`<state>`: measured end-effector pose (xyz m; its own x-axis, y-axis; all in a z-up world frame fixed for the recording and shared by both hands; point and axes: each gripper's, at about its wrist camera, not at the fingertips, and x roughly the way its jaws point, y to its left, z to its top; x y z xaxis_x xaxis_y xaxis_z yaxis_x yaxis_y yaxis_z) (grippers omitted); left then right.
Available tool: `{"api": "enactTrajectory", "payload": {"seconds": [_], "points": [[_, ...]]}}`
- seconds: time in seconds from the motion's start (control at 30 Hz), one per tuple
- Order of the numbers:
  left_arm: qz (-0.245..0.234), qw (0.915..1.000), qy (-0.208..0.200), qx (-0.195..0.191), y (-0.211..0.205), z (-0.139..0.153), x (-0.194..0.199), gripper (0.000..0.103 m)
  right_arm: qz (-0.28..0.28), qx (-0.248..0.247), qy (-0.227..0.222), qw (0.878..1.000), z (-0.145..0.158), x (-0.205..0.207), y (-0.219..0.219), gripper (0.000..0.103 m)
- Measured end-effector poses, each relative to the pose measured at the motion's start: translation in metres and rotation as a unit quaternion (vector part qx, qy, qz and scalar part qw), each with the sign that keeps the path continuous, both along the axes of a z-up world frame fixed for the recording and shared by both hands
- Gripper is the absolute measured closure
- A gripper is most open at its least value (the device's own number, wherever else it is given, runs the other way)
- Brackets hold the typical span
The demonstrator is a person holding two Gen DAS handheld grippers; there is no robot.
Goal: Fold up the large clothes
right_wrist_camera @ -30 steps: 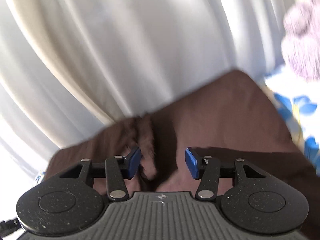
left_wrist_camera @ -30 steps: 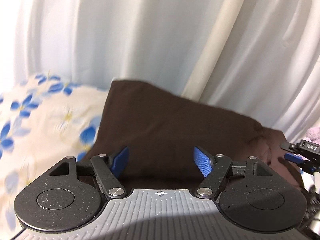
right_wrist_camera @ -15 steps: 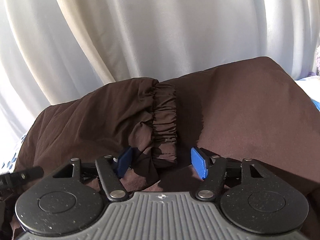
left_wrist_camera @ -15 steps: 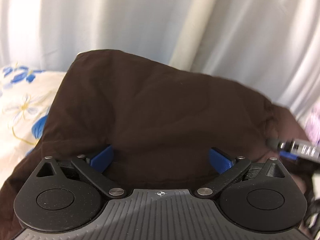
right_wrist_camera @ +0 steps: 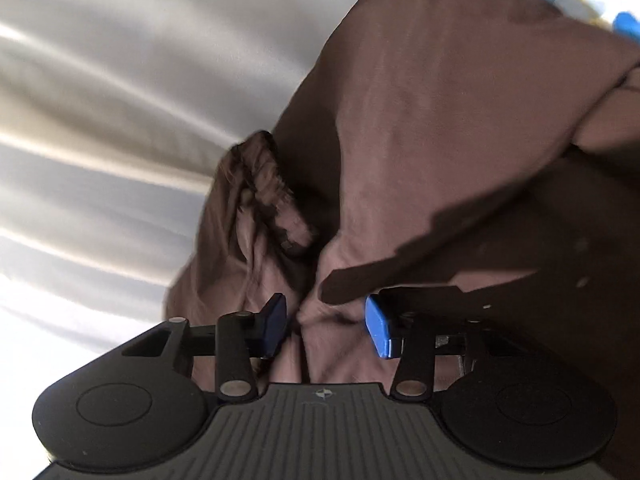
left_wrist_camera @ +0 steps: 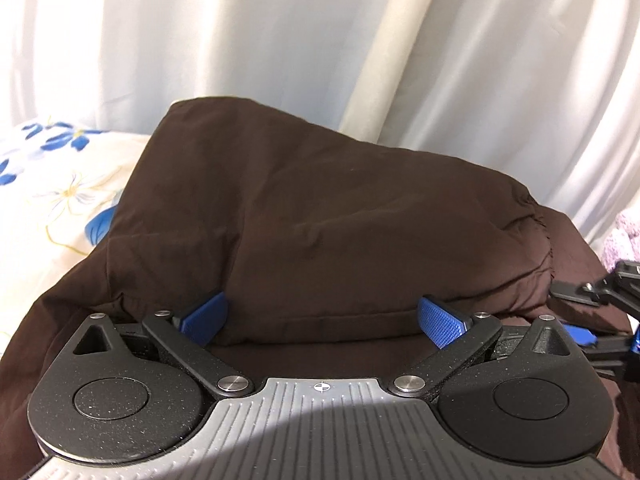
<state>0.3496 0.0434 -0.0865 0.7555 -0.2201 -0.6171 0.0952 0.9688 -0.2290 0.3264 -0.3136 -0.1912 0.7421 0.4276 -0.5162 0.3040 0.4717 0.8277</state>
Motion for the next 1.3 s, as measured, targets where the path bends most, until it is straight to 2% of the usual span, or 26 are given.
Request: {"api": "enactTrajectory", "payload": {"seconds": [0.03, 0.13, 0.27, 0.37, 0.43, 0.53, 0.63, 0.67, 0.7, 0.73, 0.8, 0.83, 0.87, 0.9, 0.93, 1.03, 1.13, 1.23, 1.3], "points": [[0.004, 1.0, 0.004, 0.001, -0.004, 0.0, 0.007, 0.0, -0.004, -0.001, 0.006, 1.0, 0.0, 0.006, 0.002, 0.071], [0.008, 0.9997, 0.01, 0.022, -0.012, 0.0, 0.015, 0.0, -0.001, -0.034, 0.018, 0.999, 0.004, 0.02, 0.007, 0.084], [0.009, 0.9984, 0.017, 0.053, -0.024, -0.008, 0.025, 0.0, 0.001, -0.062, 0.02, 0.998, 0.003, 0.026, 0.009, 0.085], [0.002, 0.9952, 0.02, 0.096, -0.035, -0.008, 0.019, 0.0, 0.021, -0.12, 0.001, 0.993, 0.012, 0.018, 0.019, 0.085], [-0.001, 0.9937, 0.025, 0.109, -0.036, -0.003, 0.011, 0.0, 0.043, -0.148, -0.012, 0.988, 0.021, -0.002, 0.021, 0.077], [0.008, 0.9952, 0.043, 0.087, -0.026, 0.009, -0.006, 0.0, 0.091, -0.162, -0.051, 0.981, 0.04, -0.045, 0.009, 0.077], [0.02, 0.9945, 0.046, 0.092, -0.017, 0.028, -0.036, 0.0, 0.114, -0.201, -0.067, 0.971, 0.062, -0.11, -0.011, 0.075], [0.019, 0.994, 0.044, 0.099, -0.014, 0.035, -0.048, 0.0, 0.117, -0.216, -0.065, 0.967, 0.068, -0.13, -0.018, 0.075], [0.018, 0.9931, 0.044, 0.107, -0.012, 0.042, -0.061, 0.0, 0.116, -0.231, -0.06, 0.964, 0.073, -0.154, -0.028, 0.07], [0.02, 0.9924, 0.045, 0.113, -0.008, 0.049, -0.071, 0.0, 0.116, -0.246, -0.051, 0.961, 0.078, -0.161, -0.03, 0.064], [0.018, 0.9925, 0.046, 0.112, 0.003, 0.063, -0.098, 0.0, 0.104, -0.28, -0.029, 0.954, 0.084, -0.202, -0.049, 0.057], [0.016, 0.9933, 0.045, 0.105, 0.011, 0.07, -0.114, 0.0, 0.098, -0.291, -0.017, 0.952, 0.088, -0.215, -0.057, 0.05], [0.014, 0.9944, 0.043, 0.096, 0.021, 0.075, -0.131, 0.0, 0.091, -0.296, -0.006, 0.951, 0.089, -0.233, -0.065, 0.045], [0.014, 0.9952, 0.043, 0.087, 0.032, 0.079, -0.148, 0.0, 0.081, -0.294, 0.003, 0.952, 0.089, -0.251, -0.074, 0.035], [0.02, 0.9953, 0.045, 0.083, 0.046, 0.082, -0.163, 0.0, 0.073, -0.287, 0.012, 0.955, 0.089, -0.264, -0.085, 0.031], [0.054, 0.9922, 0.068, 0.089, 0.083, 0.082, -0.196, 0.0, 0.05, -0.269, 0.045, 0.961, 0.078, -0.296, -0.111, 0.031], [0.083, 0.9877, 0.109, 0.075, 0.112, 0.071, -0.214, 0.0, 0.035, -0.245, 0.068, 0.967, 0.063, -0.318, -0.126, 0.031], [0.091, 0.984, 0.131, 0.079, 0.128, 0.06, -0.223, 0.0, 0.047, -0.23, 0.09, 0.968, 0.05, -0.327, -0.132, 0.031], [0.086, 0.9824, 0.152, 0.067, 0.136, 0.051, -0.228, 0.0, 0.053, -0.212, 0.095, 0.971, 0.043, -0.33, -0.137, 0.035]]}}
